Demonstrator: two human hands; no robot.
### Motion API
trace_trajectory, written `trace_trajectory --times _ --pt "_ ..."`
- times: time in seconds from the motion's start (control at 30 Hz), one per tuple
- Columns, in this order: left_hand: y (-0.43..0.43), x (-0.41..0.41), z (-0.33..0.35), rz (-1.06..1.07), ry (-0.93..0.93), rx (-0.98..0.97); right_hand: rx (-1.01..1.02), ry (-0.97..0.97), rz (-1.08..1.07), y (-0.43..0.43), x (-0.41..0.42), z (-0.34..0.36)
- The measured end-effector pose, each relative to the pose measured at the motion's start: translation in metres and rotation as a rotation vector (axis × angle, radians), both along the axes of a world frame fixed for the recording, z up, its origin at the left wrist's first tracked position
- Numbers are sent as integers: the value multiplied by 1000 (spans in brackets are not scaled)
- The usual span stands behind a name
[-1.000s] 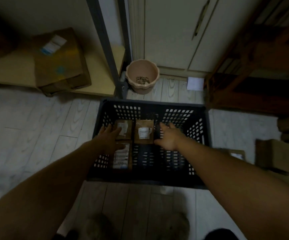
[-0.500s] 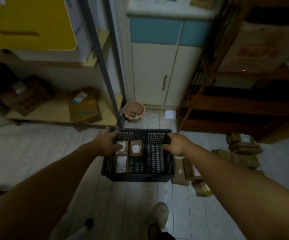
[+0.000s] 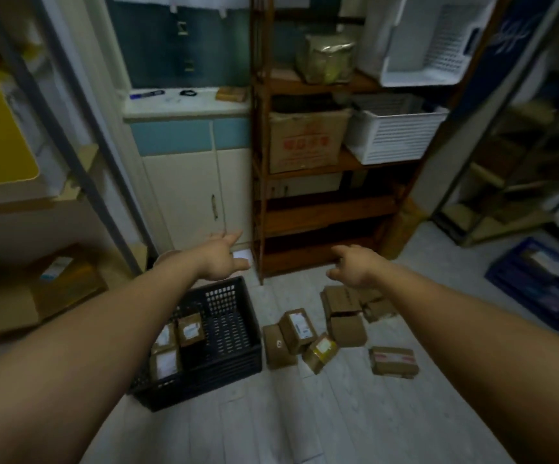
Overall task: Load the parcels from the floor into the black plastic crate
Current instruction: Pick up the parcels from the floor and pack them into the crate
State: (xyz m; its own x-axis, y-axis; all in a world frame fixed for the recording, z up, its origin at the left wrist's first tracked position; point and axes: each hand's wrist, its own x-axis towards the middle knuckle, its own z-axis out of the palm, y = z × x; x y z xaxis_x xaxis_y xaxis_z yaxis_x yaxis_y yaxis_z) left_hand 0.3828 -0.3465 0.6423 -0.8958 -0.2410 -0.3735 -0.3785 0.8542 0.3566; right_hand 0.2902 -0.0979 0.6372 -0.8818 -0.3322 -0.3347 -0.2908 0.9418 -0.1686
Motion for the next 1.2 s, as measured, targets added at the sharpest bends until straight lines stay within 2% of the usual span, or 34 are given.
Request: trace_trajectory --times 0.2,0.3,0.43,0.53,0.8,1.0,1.13,1.2 --pt "114 -53 15 -54 22 28 21 -39 -89 127 -31 11" --pt "158 -77 4 -53 -10 81 49 -89 -111 186 -50 9" --pt "190 -87 -17 -57 -71 44 35 -105 -108 228 -73 8" --pt "190 -94 -30 -46 -113 20 33 -135 -83 223 -91 -7" --pt "139 -147 -87 85 -167 134 26 -238 36 145 -182 -101" --pt "115 -183 -159 266 -221 317 -9 -384 127 106 -222 -166" --pt "126 -192 -211 311 -294 318 22 -500 219 96 -251 -220" --pt "128 -197 -248 384 -288 416 45 -533 237 90 -266 -255"
